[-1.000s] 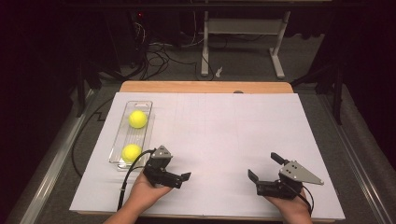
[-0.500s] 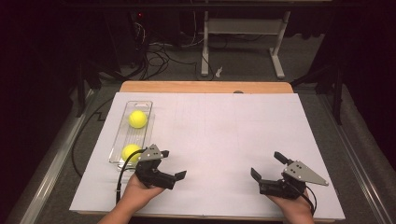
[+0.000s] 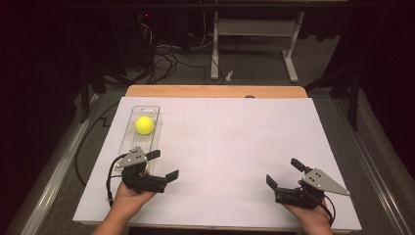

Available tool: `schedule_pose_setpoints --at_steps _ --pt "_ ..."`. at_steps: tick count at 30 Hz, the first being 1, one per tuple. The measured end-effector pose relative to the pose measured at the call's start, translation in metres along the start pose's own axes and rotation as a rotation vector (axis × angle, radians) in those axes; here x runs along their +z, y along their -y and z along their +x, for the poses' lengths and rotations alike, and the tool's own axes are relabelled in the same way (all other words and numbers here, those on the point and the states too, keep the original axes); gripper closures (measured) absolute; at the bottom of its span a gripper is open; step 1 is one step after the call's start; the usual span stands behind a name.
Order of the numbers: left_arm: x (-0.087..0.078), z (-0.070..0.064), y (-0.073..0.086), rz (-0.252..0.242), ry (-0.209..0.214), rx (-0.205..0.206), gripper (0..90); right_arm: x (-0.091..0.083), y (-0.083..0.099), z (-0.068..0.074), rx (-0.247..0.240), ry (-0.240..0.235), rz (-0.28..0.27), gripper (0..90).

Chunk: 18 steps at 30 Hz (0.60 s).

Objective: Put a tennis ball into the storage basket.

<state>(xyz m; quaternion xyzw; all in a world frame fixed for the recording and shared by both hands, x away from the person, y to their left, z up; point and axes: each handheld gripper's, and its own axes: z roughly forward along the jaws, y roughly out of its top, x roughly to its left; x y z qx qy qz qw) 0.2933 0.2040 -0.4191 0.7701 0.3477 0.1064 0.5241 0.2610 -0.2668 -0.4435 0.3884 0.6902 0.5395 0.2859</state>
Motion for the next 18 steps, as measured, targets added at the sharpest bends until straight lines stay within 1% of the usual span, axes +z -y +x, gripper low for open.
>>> schedule_pose_setpoints --at_steps 2,5,7,8,12,15,18 --pt "-0.006 0.004 0.002 -0.008 -0.015 -0.008 0.3 -0.001 0.000 -0.001 0.003 0.006 -0.005 0.4" --pt "-0.014 0.008 0.003 -0.026 -0.041 -0.009 0.2 -0.004 -0.001 -0.003 0.006 0.008 -0.010 0.3" --pt "-0.017 0.010 0.003 -0.048 -0.036 -0.028 0.1 -0.004 -0.001 -0.004 0.006 0.008 -0.014 0.3" --pt "-0.017 0.010 0.002 -0.050 -0.038 -0.030 0.1 -0.003 -0.001 -0.004 0.004 0.008 -0.012 0.4" --pt "-0.017 0.010 0.002 -0.049 -0.043 -0.020 0.1 -0.001 0.000 -0.004 -0.001 0.003 -0.005 0.4" --pt "-0.018 0.009 0.002 -0.070 -0.050 -0.012 0.1 -0.001 0.000 -0.003 -0.003 0.001 -0.004 0.3" --pt "-0.019 0.010 0.002 -0.079 -0.045 -0.015 0.1 0.000 0.000 -0.003 -0.006 0.002 -0.002 0.3"
